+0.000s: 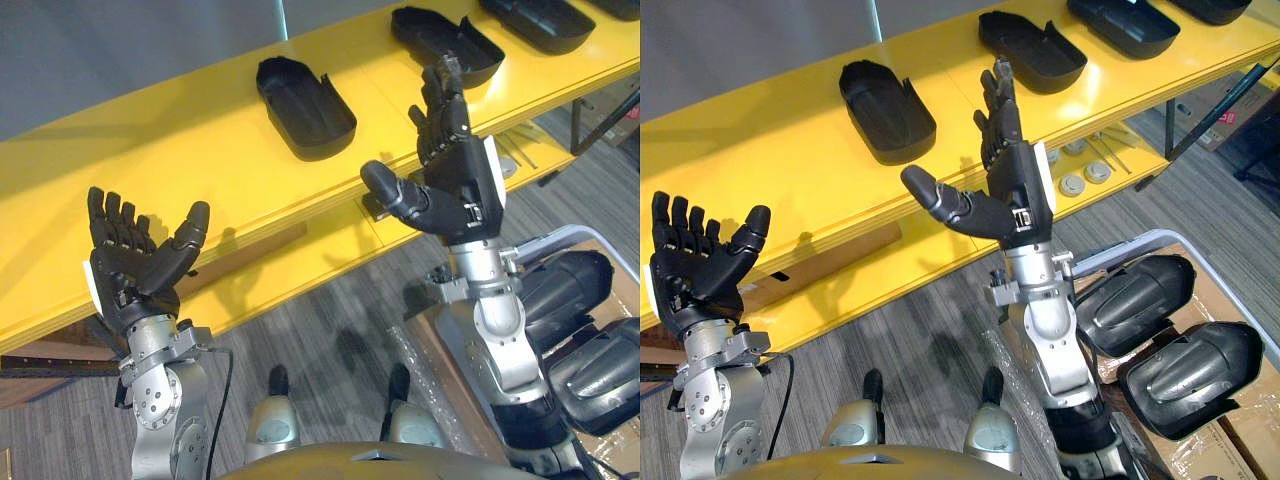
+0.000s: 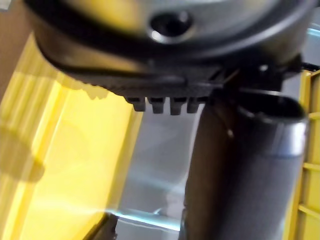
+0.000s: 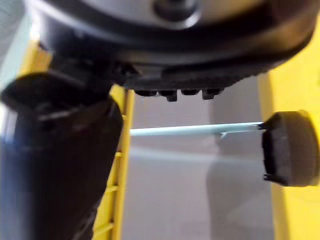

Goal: Walk over and take three plastic housings, then place them on the shelf

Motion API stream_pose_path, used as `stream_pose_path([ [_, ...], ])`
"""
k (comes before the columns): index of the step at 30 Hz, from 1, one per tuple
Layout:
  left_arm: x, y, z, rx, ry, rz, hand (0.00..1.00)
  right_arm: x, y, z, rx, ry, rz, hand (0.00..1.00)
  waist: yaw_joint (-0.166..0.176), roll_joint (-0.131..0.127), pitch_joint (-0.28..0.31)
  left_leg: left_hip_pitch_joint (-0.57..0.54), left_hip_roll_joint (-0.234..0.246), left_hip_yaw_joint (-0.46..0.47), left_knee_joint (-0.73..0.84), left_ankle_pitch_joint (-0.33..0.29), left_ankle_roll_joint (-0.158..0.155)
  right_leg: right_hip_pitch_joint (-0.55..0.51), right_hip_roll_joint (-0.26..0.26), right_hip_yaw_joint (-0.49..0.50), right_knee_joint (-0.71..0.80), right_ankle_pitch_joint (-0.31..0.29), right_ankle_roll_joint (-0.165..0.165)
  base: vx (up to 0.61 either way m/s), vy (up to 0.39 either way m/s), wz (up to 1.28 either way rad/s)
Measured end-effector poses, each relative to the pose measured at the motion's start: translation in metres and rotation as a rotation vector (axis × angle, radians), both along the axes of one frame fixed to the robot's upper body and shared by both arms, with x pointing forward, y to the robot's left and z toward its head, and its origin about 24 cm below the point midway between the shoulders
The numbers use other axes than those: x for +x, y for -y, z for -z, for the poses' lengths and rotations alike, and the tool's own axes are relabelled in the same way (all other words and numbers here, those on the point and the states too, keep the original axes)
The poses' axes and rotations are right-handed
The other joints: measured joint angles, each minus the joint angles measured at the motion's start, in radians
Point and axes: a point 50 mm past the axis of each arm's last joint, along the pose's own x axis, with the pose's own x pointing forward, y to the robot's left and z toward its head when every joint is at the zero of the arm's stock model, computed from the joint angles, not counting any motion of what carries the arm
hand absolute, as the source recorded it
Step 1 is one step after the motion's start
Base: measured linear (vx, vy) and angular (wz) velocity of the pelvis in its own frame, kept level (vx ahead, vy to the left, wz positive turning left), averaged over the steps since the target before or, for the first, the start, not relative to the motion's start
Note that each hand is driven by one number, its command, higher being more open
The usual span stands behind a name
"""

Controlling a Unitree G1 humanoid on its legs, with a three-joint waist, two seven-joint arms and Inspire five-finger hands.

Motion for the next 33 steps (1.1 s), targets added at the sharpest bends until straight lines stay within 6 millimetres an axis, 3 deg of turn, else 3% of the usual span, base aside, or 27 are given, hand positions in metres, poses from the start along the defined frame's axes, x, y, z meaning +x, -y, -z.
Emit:
stream_pose_path([
  [5, 0.011, 0.01, -0.008, 0.031, 0.069, 0.081, 1.0, 0.032, 0.009, -0.01, -0.042, -0.018, 0.039, 1.0, 0.008, 0.018, 0.099, -0.052, -0.002, -0.029, 0.016, 0.014, 0.002, -0.05, -0.005, -0.017, 0.05, -0.014, -0.004, -0.03, 0.004, 0.14],
  [9, 0.017, 0.011, -0.003, 0.021, 0.059, 0.108, 1.0, 0.038, 0.015, -0.021, -0.033, 0.006, 0.047, 1.0, 0.013, 0.021, 0.133, -0.07, -0.001, -0.036, 0.015, 0.019, 0.001, -0.076, -0.007, -0.019, 0.073, -0.024, -0.005, -0.01, -0.007, 0.05],
  [17, 0.019, 0.014, -0.002, 0.012, 0.065, 0.152, 1.0, 0.05, 0.016, -0.022, -0.085, -0.026, 0.057, 1.0, 0.024, 0.019, 0.144, -0.085, -0.001, -0.036, 0.019, 0.019, 0.001, -0.113, -0.014, -0.018, 0.125, -0.051, -0.008, 0.0, 0.0, 0.0],
  [25, 0.024, 0.017, -0.008, 0.018, 0.096, 0.169, 1.0, 0.065, 0.017, -0.038, -0.15, 0.004, 0.054, 1.0, 0.031, 0.022, 0.16, -0.107, -0.006, -0.047, 0.029, 0.021, 0.003, -0.126, -0.018, -0.024, 0.13, -0.05, -0.008, -0.01, 0.0, 0.03],
  [33, 0.025, 0.017, -0.008, 0.025, 0.101, 0.181, 1.0, 0.065, 0.009, -0.04, -0.19, 0.004, -0.004, 1.0, 0.042, 0.023, 0.16, -0.108, -0.007, -0.048, 0.028, 0.022, 0.004, -0.128, -0.02, -0.024, 0.134, -0.051, -0.008, 0.0, 0.0, 0.0],
])
